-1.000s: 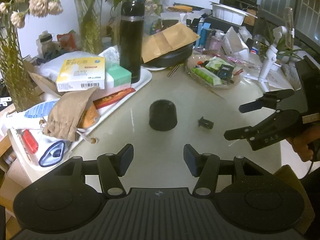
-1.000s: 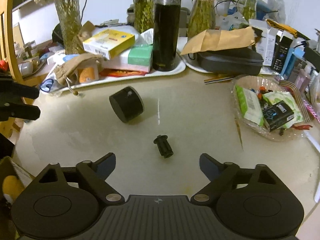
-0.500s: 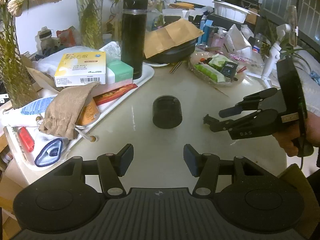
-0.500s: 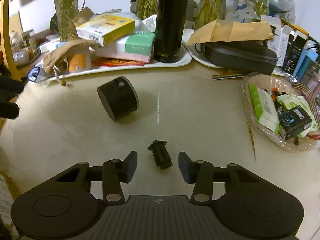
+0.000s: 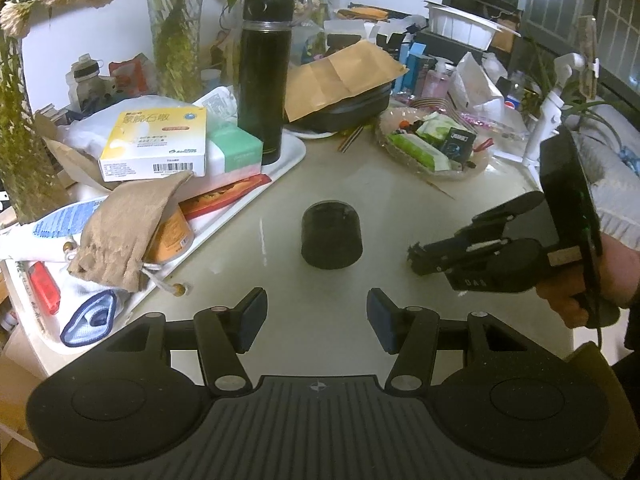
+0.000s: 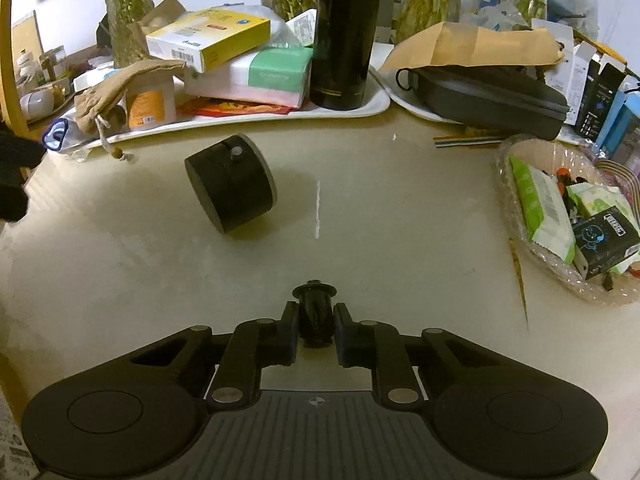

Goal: Organize rigid objects
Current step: 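Close the right tool on the small black plug, then move the left tool onto the black cylinder and close on it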

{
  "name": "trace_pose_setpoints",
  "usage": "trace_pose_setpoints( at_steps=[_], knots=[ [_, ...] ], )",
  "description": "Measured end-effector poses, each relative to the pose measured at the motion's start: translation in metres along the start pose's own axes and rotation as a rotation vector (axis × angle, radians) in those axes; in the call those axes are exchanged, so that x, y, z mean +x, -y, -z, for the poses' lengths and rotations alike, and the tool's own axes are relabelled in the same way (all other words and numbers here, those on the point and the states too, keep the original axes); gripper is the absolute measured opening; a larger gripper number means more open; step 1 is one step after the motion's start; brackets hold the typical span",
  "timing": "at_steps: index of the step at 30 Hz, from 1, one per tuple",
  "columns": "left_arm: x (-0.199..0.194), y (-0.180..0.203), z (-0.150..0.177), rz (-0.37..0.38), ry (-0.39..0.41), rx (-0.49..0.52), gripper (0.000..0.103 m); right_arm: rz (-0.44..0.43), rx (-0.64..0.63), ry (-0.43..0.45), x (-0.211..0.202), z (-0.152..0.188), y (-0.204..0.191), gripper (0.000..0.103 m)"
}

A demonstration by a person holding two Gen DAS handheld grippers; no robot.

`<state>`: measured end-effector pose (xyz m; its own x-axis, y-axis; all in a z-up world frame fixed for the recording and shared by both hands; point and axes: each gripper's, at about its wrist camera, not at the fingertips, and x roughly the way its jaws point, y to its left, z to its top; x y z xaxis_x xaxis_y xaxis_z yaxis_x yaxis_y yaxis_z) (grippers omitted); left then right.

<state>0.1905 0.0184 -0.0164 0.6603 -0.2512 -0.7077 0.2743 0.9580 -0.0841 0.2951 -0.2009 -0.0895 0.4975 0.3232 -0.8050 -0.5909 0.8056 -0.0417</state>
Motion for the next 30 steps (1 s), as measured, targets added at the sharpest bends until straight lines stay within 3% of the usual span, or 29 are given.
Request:
trace_pose_setpoints(
  at_steps=[10, 13, 14, 30],
  knots=[
    [0.013, -0.002, -0.013, 0.019, 0.010, -0.021, 0.055, -0.018, 0.032, 0.001, -0.032, 0.009, 0.006, 0.020],
    [0.018, 0.000, -0.017, 0.023, 0.019, -0.009, 0.071, -0.015, 0.055, 0.021, -0.046, 0.011, 0.010, 0.020],
    [0.020, 0.000, -0.018, 0.020, 0.027, -0.007, 0.072, -0.013, 0.063, 0.029, -0.050, 0.012, 0.012, 0.020],
    [0.074, 0.007, -0.035, 0.038, -0.031, 0.011, 0.072, 0.041, 0.074, 0.149, -0.110, 0.022, 0.007, 0.020]
  ],
)
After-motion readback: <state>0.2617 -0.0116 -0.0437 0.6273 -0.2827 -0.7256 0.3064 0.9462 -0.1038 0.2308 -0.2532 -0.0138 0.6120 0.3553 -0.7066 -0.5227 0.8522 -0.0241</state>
